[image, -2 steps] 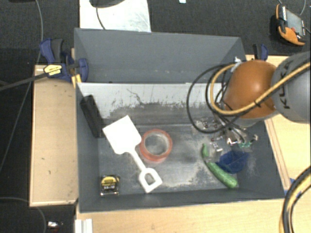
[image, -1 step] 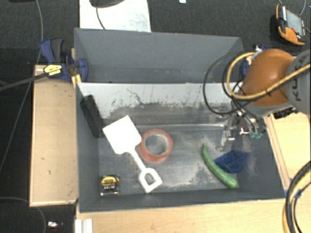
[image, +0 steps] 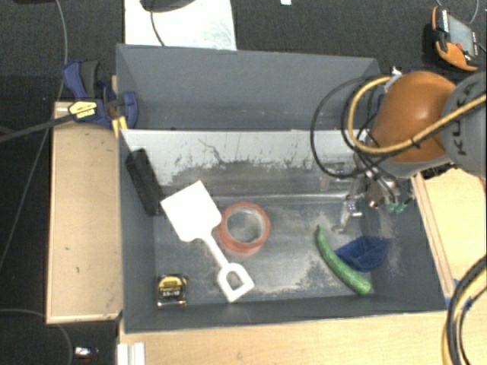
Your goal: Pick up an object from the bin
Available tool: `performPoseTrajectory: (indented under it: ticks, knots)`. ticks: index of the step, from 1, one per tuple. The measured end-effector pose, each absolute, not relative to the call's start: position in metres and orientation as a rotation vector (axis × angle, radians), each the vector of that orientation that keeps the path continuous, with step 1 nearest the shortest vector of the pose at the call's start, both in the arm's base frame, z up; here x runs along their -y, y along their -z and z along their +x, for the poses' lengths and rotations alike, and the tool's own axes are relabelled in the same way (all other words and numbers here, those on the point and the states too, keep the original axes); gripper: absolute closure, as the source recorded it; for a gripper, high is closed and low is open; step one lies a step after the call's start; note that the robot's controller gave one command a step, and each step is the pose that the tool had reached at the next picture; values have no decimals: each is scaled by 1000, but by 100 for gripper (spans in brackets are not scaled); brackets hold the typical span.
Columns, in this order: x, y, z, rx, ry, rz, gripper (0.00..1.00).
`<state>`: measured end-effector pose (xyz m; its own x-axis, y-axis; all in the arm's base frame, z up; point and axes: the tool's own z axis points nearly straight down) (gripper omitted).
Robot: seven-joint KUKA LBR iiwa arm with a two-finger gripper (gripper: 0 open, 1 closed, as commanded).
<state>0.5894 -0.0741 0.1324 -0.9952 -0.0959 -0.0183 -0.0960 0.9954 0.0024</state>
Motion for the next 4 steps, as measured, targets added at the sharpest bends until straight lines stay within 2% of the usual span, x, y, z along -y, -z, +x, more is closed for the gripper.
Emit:
performPoseTrajectory:
  ticks: [1, 2, 3, 4]
  knots:
    - [95, -104, 556, -3094, -3, 456, 0]
    - [68, -108, 558, -3109, -11, 309, 0]
    - [83, -84, 533, -3119, -3, 201, 0]
    - [81, -70, 539, -3108, -4, -209, 0]
